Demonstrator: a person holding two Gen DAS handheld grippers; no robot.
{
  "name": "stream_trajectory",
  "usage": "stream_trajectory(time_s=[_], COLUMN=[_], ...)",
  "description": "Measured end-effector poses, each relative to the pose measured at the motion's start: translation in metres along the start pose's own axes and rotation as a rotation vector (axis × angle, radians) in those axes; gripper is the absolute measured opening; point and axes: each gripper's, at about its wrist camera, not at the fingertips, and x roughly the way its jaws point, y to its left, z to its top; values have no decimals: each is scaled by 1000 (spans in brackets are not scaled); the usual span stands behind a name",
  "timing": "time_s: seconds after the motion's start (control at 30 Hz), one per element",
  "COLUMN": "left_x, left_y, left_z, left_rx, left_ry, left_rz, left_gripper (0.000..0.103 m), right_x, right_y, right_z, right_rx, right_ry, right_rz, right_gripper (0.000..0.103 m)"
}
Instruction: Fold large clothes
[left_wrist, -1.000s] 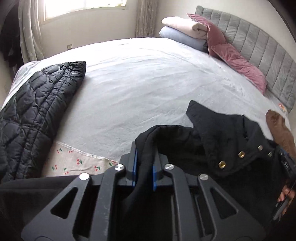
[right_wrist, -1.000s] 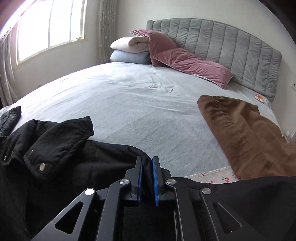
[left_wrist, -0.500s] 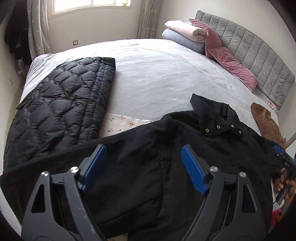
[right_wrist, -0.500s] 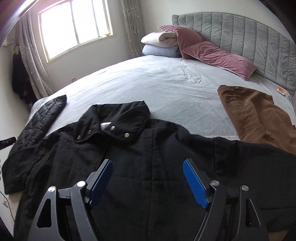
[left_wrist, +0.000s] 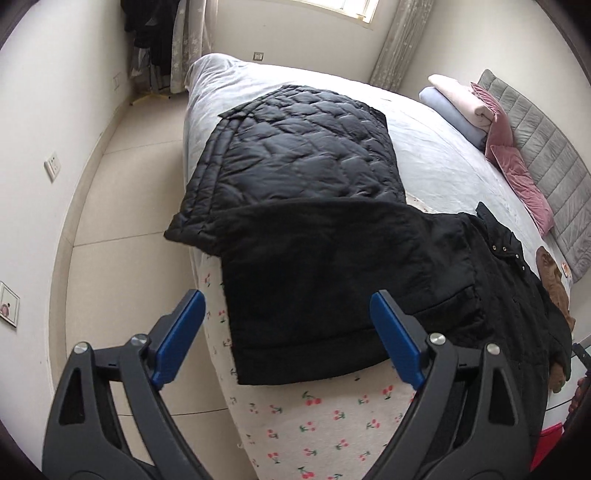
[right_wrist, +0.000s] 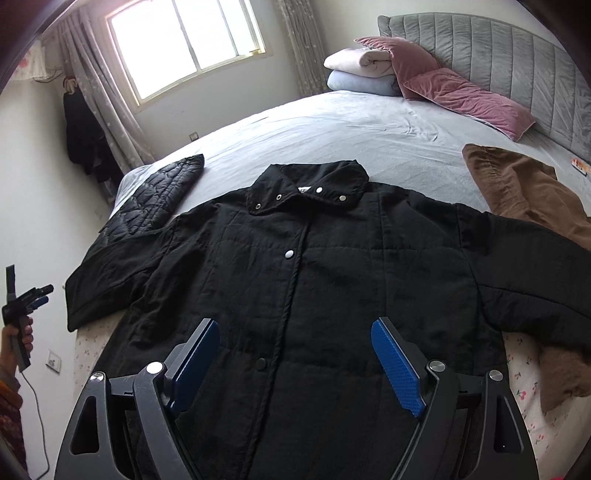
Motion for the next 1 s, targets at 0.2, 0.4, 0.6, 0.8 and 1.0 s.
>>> stream_trajectory(time_s=[0.2, 0.4, 0.6, 0.8, 1.0], left_x=[51, 74, 9, -7, -52], left_y=[36, 29, 6, -35, -120], left_z=[-14, -19, 11, 8, -54], left_rx=[-93, -169, -104, -39, 240], left_ry=[18, 45, -242, -205, -164], left_rz=[-54, -97, 216, 293, 52], left_gripper=[88, 13, 12, 50, 79], right_x=[-4, 6, 1, -31, -68], right_y=[5, -18, -40, -55, -62], right_z=[-22, -37, -48, -63, -91], right_rx=[-3, 97, 164, 187, 180], right_ry=[15, 67, 68, 49, 87], right_rz=[-15, -21, -46, -41, -59], right_gripper=[85, 85, 85, 85, 86])
